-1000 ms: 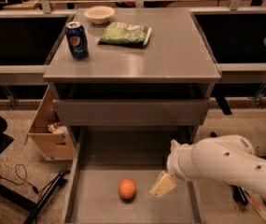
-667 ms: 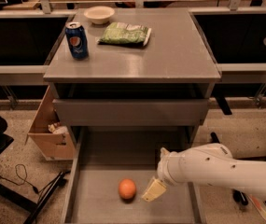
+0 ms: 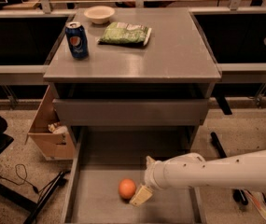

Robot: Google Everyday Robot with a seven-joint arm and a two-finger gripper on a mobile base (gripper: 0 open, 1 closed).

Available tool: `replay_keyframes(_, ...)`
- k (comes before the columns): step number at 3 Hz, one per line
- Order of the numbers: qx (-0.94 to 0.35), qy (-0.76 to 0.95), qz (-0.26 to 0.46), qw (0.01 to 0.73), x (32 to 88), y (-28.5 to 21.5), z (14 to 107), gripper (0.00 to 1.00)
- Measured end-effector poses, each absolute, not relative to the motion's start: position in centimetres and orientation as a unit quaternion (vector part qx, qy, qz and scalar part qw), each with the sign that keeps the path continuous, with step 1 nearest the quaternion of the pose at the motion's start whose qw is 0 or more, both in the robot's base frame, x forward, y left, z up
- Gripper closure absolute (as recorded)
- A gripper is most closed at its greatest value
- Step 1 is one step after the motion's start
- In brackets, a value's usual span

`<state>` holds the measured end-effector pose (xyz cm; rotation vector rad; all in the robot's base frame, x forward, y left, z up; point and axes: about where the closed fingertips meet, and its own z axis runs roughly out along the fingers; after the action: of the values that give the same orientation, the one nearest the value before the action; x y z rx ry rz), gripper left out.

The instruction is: Pick orange from middle drawer and place on counter

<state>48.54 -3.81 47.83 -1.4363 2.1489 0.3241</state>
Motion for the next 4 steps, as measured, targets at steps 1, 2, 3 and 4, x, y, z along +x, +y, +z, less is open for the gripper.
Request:
replay_keyframes(1,-0.534,0.787,0.139,0.276,49.5,-2.3,44.1,0.00)
replay_keyframes(2,-0.533,0.782,0.166,0.278,49.5,-0.6,40.8,0.00)
replay_keyframes(3,-0.535,0.778,0.191,0.268,48.8,1.1,38.4,0.19)
replay_keyframes(4,-0.533,0.777,0.208,0.261,48.0,2.0,37.1,0.42)
